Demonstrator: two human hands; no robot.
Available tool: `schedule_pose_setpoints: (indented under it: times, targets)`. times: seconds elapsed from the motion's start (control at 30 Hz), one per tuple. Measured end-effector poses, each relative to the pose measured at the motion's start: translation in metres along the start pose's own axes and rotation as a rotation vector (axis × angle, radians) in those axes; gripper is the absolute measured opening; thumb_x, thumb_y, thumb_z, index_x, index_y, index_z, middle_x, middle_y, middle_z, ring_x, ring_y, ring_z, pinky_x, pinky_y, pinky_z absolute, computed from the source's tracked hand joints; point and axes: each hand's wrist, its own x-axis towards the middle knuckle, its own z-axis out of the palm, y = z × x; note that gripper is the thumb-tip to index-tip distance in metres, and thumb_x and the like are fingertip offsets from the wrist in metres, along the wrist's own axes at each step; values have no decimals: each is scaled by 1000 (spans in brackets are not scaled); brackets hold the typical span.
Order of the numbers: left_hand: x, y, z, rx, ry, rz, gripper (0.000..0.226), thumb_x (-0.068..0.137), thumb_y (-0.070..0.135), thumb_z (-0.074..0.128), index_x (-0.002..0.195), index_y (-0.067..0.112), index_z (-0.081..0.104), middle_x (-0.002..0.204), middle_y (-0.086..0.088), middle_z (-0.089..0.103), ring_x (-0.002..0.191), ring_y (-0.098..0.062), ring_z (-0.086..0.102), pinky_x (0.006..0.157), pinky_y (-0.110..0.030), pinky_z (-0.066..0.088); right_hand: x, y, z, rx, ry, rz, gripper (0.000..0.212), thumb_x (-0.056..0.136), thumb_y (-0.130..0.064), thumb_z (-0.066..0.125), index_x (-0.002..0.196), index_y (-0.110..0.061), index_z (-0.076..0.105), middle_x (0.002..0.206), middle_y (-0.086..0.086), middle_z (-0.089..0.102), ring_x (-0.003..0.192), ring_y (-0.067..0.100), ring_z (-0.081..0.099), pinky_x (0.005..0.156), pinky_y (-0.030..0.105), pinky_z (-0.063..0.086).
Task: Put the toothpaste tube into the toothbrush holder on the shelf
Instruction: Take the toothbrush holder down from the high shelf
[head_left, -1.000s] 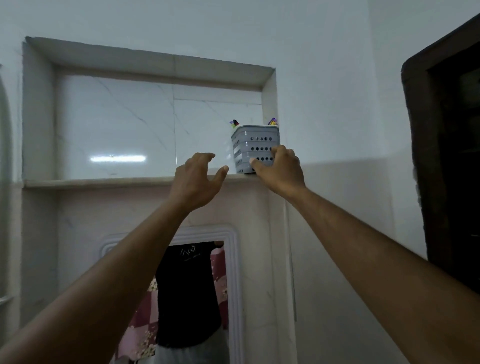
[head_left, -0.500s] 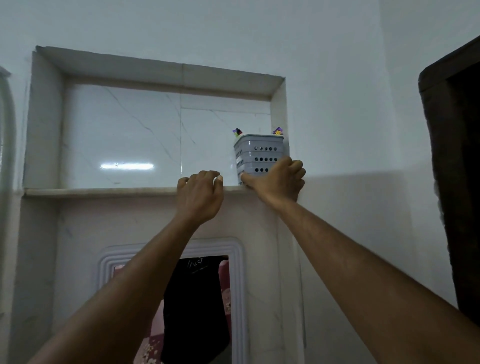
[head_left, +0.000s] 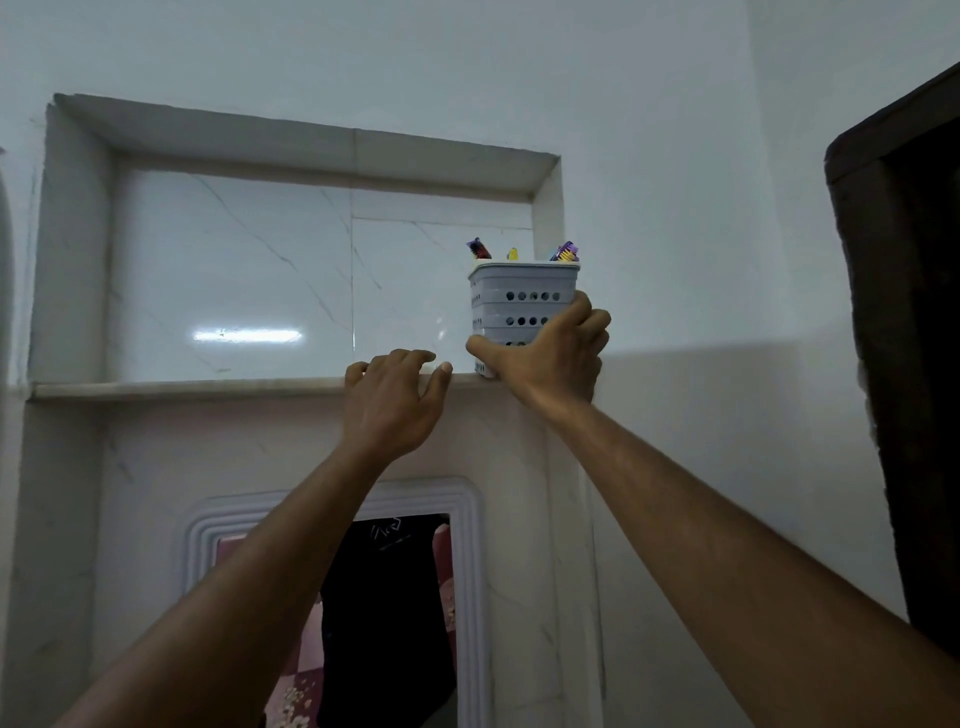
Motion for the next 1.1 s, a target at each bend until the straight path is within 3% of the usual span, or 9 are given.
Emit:
schedule_pose_setpoints:
  times: [0.2,0.47,0.6,0.7,0.83,0.97,1.1]
  targets:
    - [-3,11,0,-49,22,-10,53,106,64,40,137,31,69,140,5,70,135,-22,59,114,-48,29,-10,-1,-23,135,16,11,127,54,-72,94,151,-12,39,137,1,52,125,27,62,83,37,52]
    - [-34,30,-10,-260,123,29,51,103,60,47,135,27,69,136,6,71,129,-20,63,112,-49,44,-63,16,-69,230,-5,-21,134,40,-89,80,147,-20,41,138,-4,56,126,23,64,91,42,60]
    - [-68,33,-8,-378,111,33,45,106,54,53,133,22,70,133,5,72,126,-16,64,106,-47,51,-95,42,-76,291,-71,17,128,44,-82,84,149,-23,41,138,-6,58,122,18,67,91,44,65]
    - [-103,30,-4,-429,32,24,50,105,58,51,138,24,66,137,5,69,128,-12,61,107,-50,52,-121,64,-77,353,-128,58,127,47,-78,87,151,-24,40,138,-10,60,120,11,68,89,34,65]
    - [-170,18,2,-528,-147,-56,61,101,72,48,144,30,61,139,13,63,128,-10,62,104,-46,57,-173,100,-76,448,-214,138,120,49,-67,95,148,-22,43,139,-11,65,121,6,70,96,40,65]
    - [-253,9,-1,-515,-196,-117,48,106,53,56,140,20,66,133,14,63,123,0,58,103,-21,50,-235,137,-78,564,-281,288,108,60,-55,101,144,-16,46,142,-5,69,123,9,74,99,46,65]
    - [-344,-8,6,-509,-328,-233,46,108,51,57,144,22,64,139,10,66,129,-6,61,102,-27,50,-303,175,-88,568,-391,414,102,68,-44,99,146,-12,42,146,-3,66,128,10,72,102,37,62]
